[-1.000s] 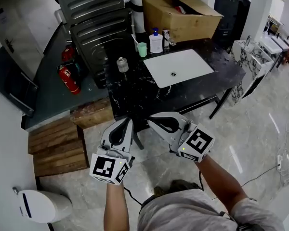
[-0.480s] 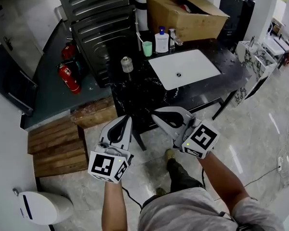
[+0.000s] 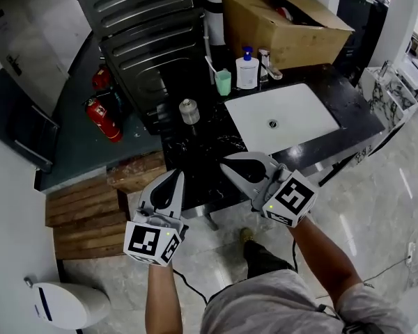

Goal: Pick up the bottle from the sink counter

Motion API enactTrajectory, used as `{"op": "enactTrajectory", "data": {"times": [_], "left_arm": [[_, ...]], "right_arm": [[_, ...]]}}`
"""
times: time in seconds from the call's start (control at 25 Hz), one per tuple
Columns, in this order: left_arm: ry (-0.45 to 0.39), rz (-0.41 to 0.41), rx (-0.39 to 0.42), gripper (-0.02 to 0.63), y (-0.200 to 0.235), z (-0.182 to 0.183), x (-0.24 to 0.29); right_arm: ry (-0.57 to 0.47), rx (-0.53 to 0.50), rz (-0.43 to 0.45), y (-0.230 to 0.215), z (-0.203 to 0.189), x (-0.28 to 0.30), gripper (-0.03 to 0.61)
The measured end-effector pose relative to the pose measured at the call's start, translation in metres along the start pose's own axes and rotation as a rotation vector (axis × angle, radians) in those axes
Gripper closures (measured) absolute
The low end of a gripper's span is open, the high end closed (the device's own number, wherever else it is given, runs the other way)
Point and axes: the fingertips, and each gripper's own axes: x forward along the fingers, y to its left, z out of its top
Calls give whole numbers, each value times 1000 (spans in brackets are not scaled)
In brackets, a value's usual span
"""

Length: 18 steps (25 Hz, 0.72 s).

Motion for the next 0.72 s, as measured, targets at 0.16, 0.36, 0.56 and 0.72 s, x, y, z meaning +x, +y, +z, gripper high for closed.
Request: {"op": "enactTrajectory", "data": {"times": [0.16,0.36,0.56,0.72], "left_arm": [[18,32,2,612,27,-8,42],[44,64,8,611,58,-18,90],[95,93,10,607,86,-33,126],[130,114,-2,592,106,-42,144]], "right_arm": [[-3,12,27,-44,-11,24,578],[-2,25,57,-92,-25,50,578],[16,36,94,-123,-40,69,578],[20,60,107,-136,-45,80,578]]}}
